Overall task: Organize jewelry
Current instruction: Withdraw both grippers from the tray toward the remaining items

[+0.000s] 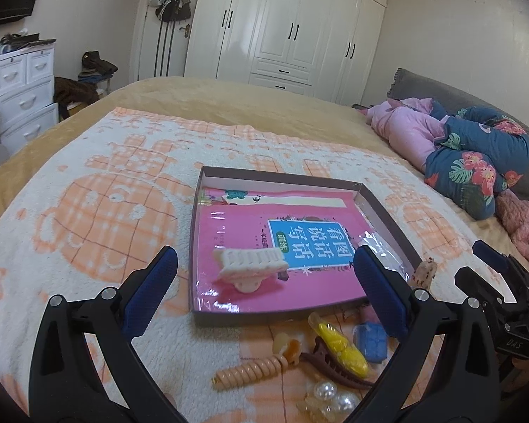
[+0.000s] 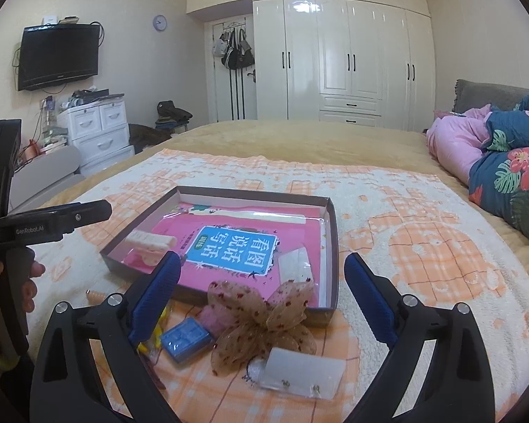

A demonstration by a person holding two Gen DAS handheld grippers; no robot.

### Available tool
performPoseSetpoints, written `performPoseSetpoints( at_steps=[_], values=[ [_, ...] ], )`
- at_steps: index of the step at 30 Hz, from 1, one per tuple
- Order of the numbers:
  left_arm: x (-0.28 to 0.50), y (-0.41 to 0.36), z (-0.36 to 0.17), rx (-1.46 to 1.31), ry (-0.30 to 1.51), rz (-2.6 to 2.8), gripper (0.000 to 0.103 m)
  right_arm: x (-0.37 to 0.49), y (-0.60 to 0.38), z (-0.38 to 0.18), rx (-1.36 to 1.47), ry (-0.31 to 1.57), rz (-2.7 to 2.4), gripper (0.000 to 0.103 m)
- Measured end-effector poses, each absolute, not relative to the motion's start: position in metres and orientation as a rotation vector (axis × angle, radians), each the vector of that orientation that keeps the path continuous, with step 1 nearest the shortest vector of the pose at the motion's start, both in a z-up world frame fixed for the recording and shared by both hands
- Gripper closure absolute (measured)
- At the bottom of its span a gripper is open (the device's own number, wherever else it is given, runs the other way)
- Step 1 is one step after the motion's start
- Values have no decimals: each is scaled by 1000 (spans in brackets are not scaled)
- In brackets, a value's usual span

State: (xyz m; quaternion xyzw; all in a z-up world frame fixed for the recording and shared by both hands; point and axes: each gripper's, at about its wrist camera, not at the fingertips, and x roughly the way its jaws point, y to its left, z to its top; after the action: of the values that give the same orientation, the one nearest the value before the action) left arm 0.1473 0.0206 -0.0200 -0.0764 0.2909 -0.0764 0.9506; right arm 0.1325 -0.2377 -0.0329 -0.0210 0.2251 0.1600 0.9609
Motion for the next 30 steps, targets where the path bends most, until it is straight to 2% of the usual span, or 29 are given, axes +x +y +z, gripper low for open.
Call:
performPoseSetpoints(
  at_steps=[30],
  values=[
    [96,0,-48,-54,666,-228,12,97,-247,-49,-75,497,337,12]
  ],
)
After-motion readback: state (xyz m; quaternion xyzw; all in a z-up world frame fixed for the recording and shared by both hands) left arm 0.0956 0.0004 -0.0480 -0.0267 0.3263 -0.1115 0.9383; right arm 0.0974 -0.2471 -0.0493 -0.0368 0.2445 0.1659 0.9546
